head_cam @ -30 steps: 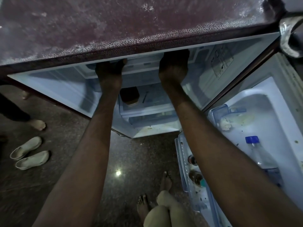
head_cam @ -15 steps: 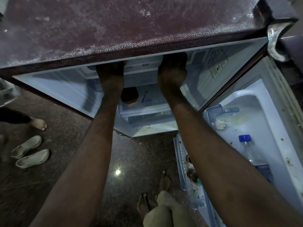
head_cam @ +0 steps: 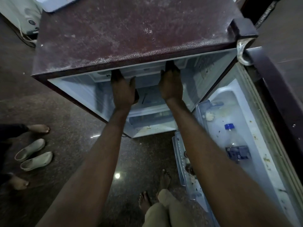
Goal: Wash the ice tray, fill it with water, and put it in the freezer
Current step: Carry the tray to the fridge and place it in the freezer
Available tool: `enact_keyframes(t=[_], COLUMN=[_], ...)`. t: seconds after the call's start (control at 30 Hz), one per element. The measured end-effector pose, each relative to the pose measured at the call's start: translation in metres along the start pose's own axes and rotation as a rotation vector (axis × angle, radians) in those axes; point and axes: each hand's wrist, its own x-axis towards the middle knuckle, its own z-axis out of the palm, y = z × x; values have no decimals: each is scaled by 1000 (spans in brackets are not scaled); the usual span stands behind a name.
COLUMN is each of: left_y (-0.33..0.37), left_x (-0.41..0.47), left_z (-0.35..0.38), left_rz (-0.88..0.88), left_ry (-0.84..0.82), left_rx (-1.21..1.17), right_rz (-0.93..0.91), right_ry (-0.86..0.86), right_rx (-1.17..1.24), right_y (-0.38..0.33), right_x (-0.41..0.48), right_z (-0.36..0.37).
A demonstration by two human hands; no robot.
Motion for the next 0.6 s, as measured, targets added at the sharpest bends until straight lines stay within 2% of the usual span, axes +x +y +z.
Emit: enact_keyframes(t=[0.1,0.23,0.33,0.47,0.53,0.6], left_y=[12,53,94,141,161,176], left_x=[-41,-106,-143,-181,-197,-212], left_z=[-2,-10,-22,-40,-49,-56], left_rz=[34,131,202,322,386,437], left_ry=[-96,-258,-299,-288,-250,-231], left_rx=[-61,-130,-220,-348,-397,-445], right_rz=[48,67,38,-44,33,176], right_ry=[-131,-44,111,409,504,504], right_rx=[14,-63,-75,-66,-82,-114], right_y=[-12,-29,-47,-58,-58,-50], right_x=[-28,-52,-70,-92,-107,-127], right_z=[-34,-91,-141,-215,-248,-278])
